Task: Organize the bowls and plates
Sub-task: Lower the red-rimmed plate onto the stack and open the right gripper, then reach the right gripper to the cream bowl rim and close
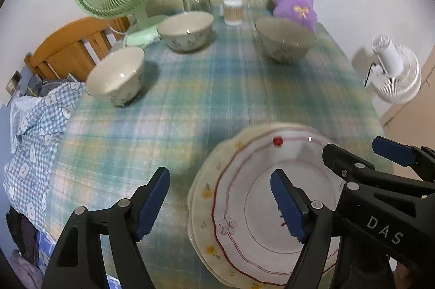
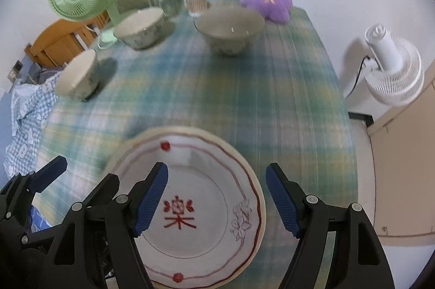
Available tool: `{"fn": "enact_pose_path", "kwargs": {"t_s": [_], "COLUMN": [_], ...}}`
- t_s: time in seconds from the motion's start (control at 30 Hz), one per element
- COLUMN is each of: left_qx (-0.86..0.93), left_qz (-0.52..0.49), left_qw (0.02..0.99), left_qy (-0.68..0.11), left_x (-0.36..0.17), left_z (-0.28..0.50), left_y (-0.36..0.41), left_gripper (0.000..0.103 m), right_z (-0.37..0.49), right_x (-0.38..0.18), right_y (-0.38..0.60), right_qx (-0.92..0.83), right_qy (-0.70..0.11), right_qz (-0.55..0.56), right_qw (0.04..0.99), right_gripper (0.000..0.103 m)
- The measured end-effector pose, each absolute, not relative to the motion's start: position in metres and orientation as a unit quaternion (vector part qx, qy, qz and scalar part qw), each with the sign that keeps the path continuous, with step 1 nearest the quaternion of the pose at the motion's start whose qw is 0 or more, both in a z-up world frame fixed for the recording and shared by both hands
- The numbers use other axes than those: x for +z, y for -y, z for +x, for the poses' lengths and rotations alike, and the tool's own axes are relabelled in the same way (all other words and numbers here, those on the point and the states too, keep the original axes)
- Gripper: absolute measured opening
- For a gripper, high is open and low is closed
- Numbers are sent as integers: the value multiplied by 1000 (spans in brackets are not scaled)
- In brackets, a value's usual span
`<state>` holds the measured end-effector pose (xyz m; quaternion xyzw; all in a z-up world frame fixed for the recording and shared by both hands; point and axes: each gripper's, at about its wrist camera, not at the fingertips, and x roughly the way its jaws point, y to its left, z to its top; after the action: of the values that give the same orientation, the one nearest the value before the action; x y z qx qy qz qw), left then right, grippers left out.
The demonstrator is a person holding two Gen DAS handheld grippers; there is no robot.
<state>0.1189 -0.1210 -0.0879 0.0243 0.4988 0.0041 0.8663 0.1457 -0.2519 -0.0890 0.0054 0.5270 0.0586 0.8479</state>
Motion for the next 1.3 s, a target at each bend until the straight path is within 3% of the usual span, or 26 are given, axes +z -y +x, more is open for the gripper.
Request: {"fn": "enact_pose_path", "kwargs": {"t_s": [0.83,1.23,1.3], "left_qx": [-25,-7,-3], "left_qz": [31,39,39], "left_qw": [891,897,897], "left_qy": [-452,-441,-441], "left_x": [-53,-66,-70], "left_z": [162,203,211], "left_y": [6,-64,-73], "left_gripper": [78,69,63], "right_z": [166,204,213], "right_x": [-44,-55,-60], "right_y": [133,55,45], "right_qx": [2,4,6], "right_qy": [-478,-456,-459], "right_qz": [31,45,47], "right_qw": [878,889,887], "right_gripper": [77,77,77]}}
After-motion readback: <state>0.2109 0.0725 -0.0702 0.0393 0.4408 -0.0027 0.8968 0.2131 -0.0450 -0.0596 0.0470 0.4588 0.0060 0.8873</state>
